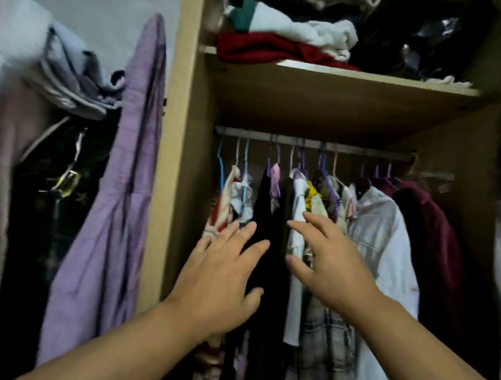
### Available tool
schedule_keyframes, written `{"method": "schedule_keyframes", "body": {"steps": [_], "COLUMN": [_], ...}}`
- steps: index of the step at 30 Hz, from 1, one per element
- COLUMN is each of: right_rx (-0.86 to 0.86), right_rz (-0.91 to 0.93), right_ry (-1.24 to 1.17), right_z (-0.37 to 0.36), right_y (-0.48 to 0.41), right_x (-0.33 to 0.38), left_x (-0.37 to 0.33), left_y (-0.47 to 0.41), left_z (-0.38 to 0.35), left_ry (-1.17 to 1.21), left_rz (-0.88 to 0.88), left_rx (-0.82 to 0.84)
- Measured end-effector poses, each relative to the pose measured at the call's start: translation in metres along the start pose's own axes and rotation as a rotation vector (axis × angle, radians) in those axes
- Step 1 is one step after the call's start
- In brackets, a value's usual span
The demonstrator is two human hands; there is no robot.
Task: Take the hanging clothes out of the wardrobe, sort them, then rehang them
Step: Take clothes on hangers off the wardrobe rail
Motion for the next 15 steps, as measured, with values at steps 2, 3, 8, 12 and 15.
{"method": "schedule_keyframes", "body": {"steps": [2,3,8,12,15], "right_rx": [-0.019,-0.026,-0.125,-0.104,-0.080], "right_rz": [-0.001,-0.010,-0.059,-0.120,-0.139], "right_ry": [-0.025,-0.030,-0.062,-0.078,-0.081], "right_z": [-0.018,-0.024,-0.035,-0.042,-0.045], "right_y": [-0.007,-0.011,-0.028,-0.048,-0.066], "right_x": [0.031,0.045,0.084,0.095,0.098], "left_x": [0.027,0.038,0.078,0.105,0.119], "left_y": [0.010,0.014,0.023,0.002,-0.019], "left_z": [0.009,0.014,0.042,0.053,0.059], "left_ry": [-0.016,-0.023,-0.026,-0.038,-0.063], "left_rz": [-0.012,-0.021,-0.096,-0.094,-0.057], "left_rx": [-0.038,-0.054,-0.203,-0.236,-0.240]}}
Point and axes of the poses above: each hand's wrist, its own y-axis away from the middle knuckle, its own z-axis out of the back of the hand, x = y × z, the point moved 9 cm from there along -y, towards the middle knuckle, and after that the axes turned 13 degrees about -y, right-handed, at the moved point
